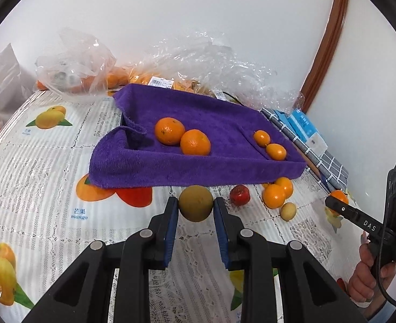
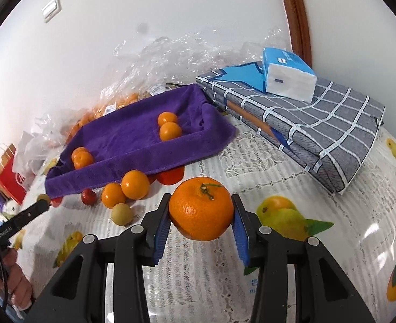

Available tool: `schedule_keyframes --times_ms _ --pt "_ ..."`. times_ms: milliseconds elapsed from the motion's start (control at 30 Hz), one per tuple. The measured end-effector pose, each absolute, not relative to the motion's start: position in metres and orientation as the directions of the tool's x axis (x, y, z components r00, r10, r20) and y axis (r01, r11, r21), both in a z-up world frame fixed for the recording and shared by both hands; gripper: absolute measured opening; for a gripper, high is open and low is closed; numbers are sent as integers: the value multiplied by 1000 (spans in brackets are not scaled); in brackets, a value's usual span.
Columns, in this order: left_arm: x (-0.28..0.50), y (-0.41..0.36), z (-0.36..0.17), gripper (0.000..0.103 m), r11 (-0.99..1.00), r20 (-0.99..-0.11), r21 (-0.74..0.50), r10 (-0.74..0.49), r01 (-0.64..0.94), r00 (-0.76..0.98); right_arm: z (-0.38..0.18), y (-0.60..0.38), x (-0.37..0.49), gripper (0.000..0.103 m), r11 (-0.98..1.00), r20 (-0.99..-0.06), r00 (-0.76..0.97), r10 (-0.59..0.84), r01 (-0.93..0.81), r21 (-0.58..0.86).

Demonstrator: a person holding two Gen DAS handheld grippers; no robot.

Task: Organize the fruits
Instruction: 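Carry the leafy orange in the right gripper over the towel while the left carries the yellow fruit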

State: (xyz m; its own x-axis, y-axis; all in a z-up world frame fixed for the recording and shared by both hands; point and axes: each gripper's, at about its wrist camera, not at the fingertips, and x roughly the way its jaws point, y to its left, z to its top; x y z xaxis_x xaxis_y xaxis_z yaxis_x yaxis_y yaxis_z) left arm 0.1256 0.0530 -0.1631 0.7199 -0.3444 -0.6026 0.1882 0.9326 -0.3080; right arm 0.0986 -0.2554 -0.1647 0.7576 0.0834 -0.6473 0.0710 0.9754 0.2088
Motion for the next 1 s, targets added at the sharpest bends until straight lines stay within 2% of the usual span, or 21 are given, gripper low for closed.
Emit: schedule_keyframes --times_ms 267,433,567,767,1000 --pt "120 55 -153 26 937 -584 -293 -333 189 740 -126 -244 96 42 979 -615 783 91 44 201" --pt "122 66 -130 26 932 -577 -317 -337 176 744 -96 -229 104 42 990 -578 813 74 8 138" --pt "133 75 -104 26 949 -563 -284 -281 137 777 -82 -212 121 42 995 -553 830 76 -25 99" --pt "168 90 -81 26 951 -529 -300 -233 77 816 -77 -186 159 42 993 -529 841 113 -87 74" --pt "217 89 -93 26 952 -585 -304 -206 24 784 -79 -167 200 42 990 -531 835 144 -122 78"
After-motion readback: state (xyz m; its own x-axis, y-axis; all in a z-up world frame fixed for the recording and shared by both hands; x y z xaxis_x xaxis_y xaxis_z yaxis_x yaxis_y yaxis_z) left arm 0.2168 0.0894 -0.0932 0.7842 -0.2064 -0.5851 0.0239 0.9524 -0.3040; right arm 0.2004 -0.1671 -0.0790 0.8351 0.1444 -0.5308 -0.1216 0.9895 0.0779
